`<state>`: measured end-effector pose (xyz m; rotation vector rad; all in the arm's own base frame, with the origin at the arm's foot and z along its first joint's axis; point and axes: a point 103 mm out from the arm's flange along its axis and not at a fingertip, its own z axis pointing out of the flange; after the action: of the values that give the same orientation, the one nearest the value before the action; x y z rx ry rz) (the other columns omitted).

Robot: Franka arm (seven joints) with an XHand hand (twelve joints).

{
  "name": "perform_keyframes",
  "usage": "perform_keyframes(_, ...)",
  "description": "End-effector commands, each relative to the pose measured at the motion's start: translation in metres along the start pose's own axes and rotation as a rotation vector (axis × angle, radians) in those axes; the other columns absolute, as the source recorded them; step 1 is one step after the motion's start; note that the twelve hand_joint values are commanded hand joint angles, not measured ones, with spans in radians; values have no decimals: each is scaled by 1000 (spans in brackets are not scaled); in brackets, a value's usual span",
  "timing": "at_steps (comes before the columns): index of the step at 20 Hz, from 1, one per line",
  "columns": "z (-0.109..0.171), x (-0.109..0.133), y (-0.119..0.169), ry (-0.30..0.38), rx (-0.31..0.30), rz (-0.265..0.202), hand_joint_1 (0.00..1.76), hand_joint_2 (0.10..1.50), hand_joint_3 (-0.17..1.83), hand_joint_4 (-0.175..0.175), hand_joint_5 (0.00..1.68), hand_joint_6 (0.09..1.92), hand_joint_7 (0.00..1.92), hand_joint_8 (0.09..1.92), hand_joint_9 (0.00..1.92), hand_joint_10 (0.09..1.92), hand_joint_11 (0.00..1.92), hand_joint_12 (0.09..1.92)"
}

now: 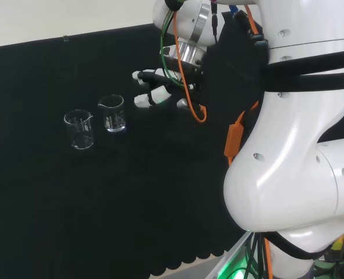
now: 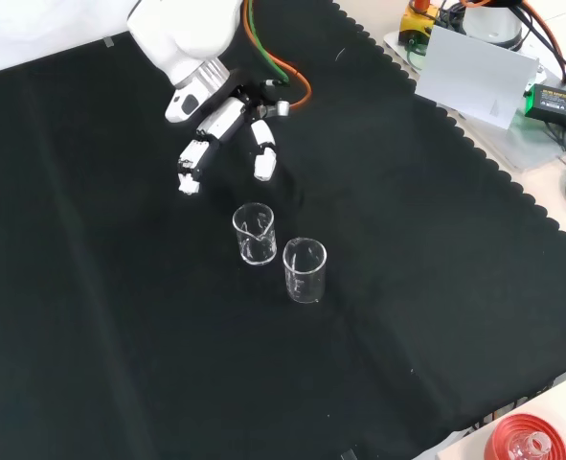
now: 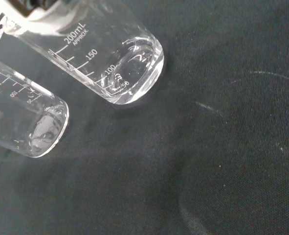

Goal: Pick up the beaker on the right.

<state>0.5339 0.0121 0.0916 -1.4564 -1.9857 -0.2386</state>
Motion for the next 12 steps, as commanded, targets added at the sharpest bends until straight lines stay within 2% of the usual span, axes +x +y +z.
perform_keyframes(1,8,-3,5,68,-5,-34,735,548,606,-89,232,87,96,610,147,693,0,851)
perform_keyframes(12,27,1,14,132,-2,-75,740,532,605,-90,252,87,112,614,162,689,0,854)
